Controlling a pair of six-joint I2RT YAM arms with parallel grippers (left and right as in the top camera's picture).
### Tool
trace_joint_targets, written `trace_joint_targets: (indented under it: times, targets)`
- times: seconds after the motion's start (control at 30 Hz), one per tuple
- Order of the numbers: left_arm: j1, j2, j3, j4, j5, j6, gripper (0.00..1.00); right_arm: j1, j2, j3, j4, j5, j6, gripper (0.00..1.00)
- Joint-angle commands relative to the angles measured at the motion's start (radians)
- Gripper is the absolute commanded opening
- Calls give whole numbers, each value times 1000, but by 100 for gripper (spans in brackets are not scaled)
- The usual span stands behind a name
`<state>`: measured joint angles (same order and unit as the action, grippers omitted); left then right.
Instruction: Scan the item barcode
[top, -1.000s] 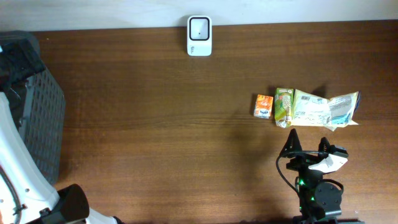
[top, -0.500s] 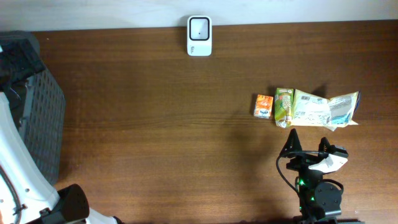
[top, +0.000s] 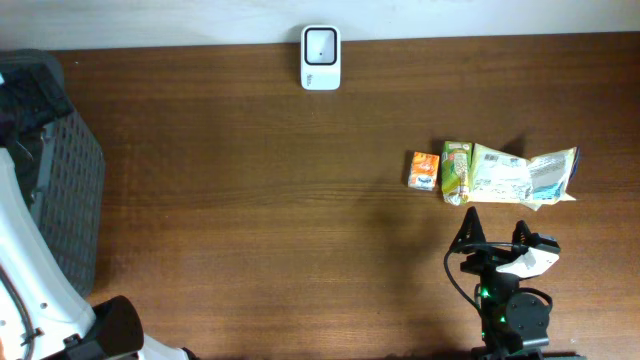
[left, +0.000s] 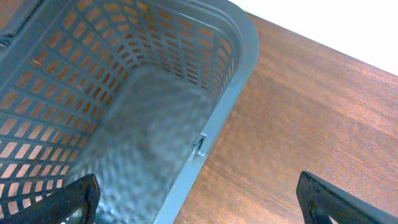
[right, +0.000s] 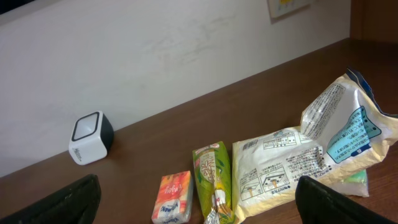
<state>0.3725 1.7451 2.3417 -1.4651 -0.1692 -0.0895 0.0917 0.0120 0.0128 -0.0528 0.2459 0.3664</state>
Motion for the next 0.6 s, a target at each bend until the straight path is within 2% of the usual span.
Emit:
trace_joint_targets:
  times: [0.0, 0.13, 0.23, 0.43, 0.5, 0.57]
  targets:
    - [3, 3, 9, -74, 100, -15, 99, 8, -9, -7, -4, 20, 2, 99]
    - [-5, -6, 9, -68, 264, -19, 99, 8, -9, -7, -4, 20, 2, 99]
    - [-72, -47, 9, -69, 228, 24, 99, 8, -9, -7, -4, 20, 2, 99]
    - [-219, -141, -26, -16, 135, 27, 99, 8, -9, -7, -4, 20, 2, 99]
    - [-254, -183, -88, 35, 135, 27, 99, 8, -9, -7, -4, 20, 2, 99]
    - [-298, -268, -233, 159, 136, 26, 99, 8, -9, -7, -4, 20, 2, 99]
